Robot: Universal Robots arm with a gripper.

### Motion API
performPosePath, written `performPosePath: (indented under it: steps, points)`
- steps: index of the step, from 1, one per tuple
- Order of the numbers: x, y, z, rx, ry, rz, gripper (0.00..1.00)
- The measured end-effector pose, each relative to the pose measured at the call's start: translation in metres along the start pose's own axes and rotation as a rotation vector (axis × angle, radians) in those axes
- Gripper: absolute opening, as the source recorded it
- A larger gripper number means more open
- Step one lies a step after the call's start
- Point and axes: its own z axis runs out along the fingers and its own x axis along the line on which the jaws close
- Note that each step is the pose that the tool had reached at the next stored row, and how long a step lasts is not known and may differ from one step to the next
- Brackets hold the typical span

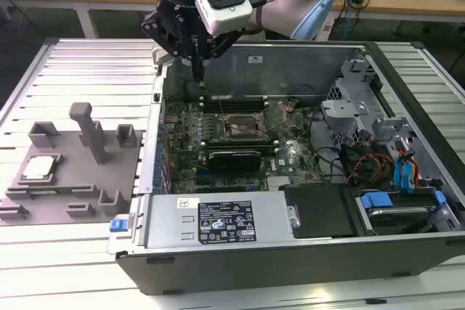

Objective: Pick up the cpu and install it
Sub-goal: 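Reach for the cpu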

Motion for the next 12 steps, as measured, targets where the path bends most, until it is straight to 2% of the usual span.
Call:
performPosePath:
  steps: [12]
  points:
    - [0.0000,0.0000,0.0000,0.0000,0.0000,0.000,0.11]
